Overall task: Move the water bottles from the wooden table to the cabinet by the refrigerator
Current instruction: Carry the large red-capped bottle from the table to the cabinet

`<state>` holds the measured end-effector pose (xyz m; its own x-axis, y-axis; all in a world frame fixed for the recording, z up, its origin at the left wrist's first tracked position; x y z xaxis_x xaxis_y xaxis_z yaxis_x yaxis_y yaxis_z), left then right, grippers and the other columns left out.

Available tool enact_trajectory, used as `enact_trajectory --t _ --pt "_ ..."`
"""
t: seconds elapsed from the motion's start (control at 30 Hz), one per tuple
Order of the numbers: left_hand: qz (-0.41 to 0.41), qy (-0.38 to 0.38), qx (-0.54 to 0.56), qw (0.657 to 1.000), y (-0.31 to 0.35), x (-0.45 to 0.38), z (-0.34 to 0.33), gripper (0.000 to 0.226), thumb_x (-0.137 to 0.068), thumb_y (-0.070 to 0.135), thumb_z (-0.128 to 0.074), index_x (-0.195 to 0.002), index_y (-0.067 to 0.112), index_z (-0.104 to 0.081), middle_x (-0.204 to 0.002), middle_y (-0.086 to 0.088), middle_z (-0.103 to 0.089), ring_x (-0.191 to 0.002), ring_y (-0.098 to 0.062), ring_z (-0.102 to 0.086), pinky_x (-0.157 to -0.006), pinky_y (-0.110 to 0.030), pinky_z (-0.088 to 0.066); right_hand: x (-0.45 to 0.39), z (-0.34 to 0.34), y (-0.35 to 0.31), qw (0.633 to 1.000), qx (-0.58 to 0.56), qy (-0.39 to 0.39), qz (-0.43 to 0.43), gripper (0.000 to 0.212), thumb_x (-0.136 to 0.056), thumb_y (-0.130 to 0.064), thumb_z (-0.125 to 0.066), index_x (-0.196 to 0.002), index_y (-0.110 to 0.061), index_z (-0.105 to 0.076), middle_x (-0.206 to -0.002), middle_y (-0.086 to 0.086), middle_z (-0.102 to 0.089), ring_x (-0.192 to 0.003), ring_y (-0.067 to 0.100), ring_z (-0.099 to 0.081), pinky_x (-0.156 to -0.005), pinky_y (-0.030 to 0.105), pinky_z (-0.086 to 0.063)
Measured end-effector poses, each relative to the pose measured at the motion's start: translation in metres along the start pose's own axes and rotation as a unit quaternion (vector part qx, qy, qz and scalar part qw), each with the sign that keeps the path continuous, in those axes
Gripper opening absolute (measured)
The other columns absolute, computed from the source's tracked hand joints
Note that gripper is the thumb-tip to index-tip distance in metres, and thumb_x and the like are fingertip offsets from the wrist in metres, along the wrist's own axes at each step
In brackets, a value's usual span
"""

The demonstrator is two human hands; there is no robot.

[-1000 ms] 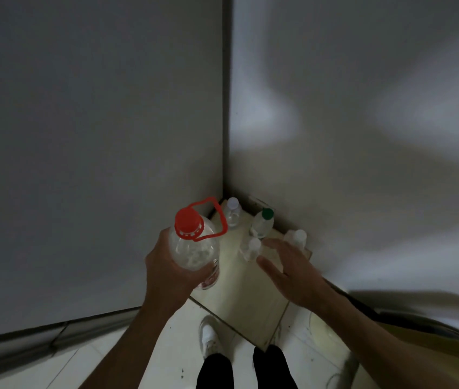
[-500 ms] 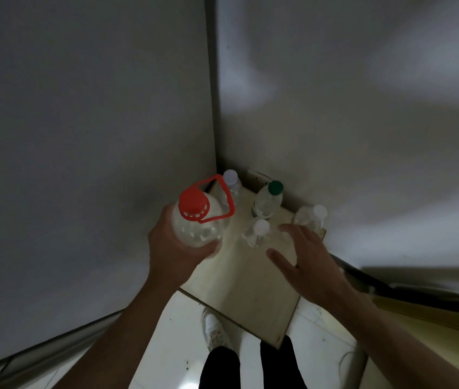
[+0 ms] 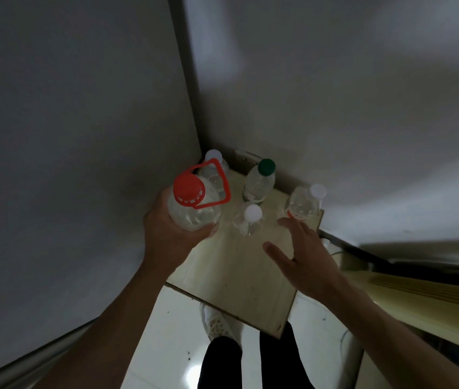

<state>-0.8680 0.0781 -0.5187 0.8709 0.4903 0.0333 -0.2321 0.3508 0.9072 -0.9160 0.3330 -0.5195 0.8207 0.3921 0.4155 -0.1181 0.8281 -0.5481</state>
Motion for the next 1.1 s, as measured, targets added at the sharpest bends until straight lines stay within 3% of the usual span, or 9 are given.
enact_trajectory --t 0.1,0.2,0.33,0.57,0.67,0.93,1.1 --pt "-0.006 -0.004 0.002 1.000 -0.004 -0.004 -0.003 0.091 -0.050 0.035 -0.095 -0.129 0.012 -0.056 -0.119 0.001 -0.068 -0.109 -0.009 -0.066 -0.091 -0.022 -0.055 -0.001 -0.003 0.000 1.000 -0.002 0.001 -0.003 0.071 -0.088 -0.068 -0.044 -0.144 -0.025 -0.034 -0.149 0.003 -0.044 -0.133 0.019 -0.044 -0.106 0.037 -0.040" --pt "0.005 -0.009 0.025 1.000 -0.010 -0.009 -0.005 0.091 -0.049 0.048 -0.093 -0.126 0.012 -0.058 -0.116 0.002 -0.069 -0.106 -0.008 -0.066 -0.089 -0.019 -0.055 -0.003 -0.006 0.002 1.000 -0.018 0.001 -0.014 0.071 -0.089 -0.065 -0.046 -0.145 -0.024 -0.034 -0.148 0.004 -0.045 -0.132 0.019 -0.045 -0.106 0.037 -0.041" --pt "0.027 -0.017 0.048 0.998 -0.024 -0.012 -0.007 0.092 -0.051 0.051 -0.091 -0.127 0.010 -0.057 -0.119 -0.003 -0.067 -0.110 -0.018 -0.066 -0.095 -0.045 -0.056 -0.006 -0.009 0.003 0.999 -0.030 0.004 -0.020 0.070 -0.090 -0.064 -0.047 -0.145 -0.023 -0.034 -0.147 0.004 -0.046 -0.132 0.019 -0.046 -0.105 0.038 -0.043" --pt "0.036 -0.026 0.092 0.995 -0.028 -0.009 -0.002 0.086 -0.054 0.055 -0.091 -0.130 0.044 -0.051 -0.131 0.003 -0.062 -0.124 -0.022 -0.059 -0.098 -0.054 -0.053 -0.004 -0.011 -0.001 0.999 -0.029 -0.007 -0.021 0.068 -0.092 -0.060 -0.049 -0.146 -0.021 -0.033 -0.149 0.004 -0.045 -0.133 0.020 -0.045 -0.106 0.036 -0.042" --pt "0.036 -0.029 0.077 0.996 -0.027 -0.006 -0.001 0.087 -0.055 0.058 -0.090 -0.130 0.048 -0.048 -0.133 0.005 -0.059 -0.125 -0.021 -0.058 -0.098 -0.054 -0.053 -0.004 -0.012 -0.003 0.999 -0.031 -0.011 -0.023 0.069 -0.092 -0.061 -0.048 -0.146 -0.021 -0.033 -0.149 0.004 -0.045 -0.134 0.020 -0.044 -0.107 0.038 -0.042" --pt "0.013 0.057 -0.011 0.998 -0.011 0.000 -0.010 0.101 -0.049 0.048 -0.094 -0.132 0.013 -0.048 -0.131 -0.006 -0.055 -0.116 -0.018 -0.059 -0.087 -0.048 -0.058 -0.004 -0.014 -0.004 0.999 -0.039 -0.008 -0.030 0.068 -0.092 -0.059 -0.049 -0.146 -0.021 -0.034 -0.148 0.004 -0.045 -0.133 0.020 -0.046 -0.106 0.038 -0.043" --pt "0.000 0.083 -0.074 0.994 -0.005 -0.001 -0.014 0.096 -0.050 0.047 -0.090 -0.127 0.004 -0.051 -0.123 -0.010 -0.058 -0.107 -0.020 -0.059 -0.086 -0.038 -0.056 0.001 -0.018 -0.004 0.999 -0.044 -0.013 -0.028 0.069 -0.092 -0.059 -0.049 -0.147 -0.021 -0.032 -0.148 0.004 -0.045 -0.133 0.019 -0.045 -0.106 0.036 -0.043"
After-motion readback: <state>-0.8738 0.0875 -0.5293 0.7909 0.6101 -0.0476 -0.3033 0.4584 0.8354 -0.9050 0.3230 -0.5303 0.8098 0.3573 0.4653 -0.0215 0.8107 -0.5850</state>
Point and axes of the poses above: each hand's wrist, its own x-axis away from the middle knuckle, its own z-axis out of the back of the hand, y = z × x, the point moved 3 cm from there along -x, towards the middle knuckle
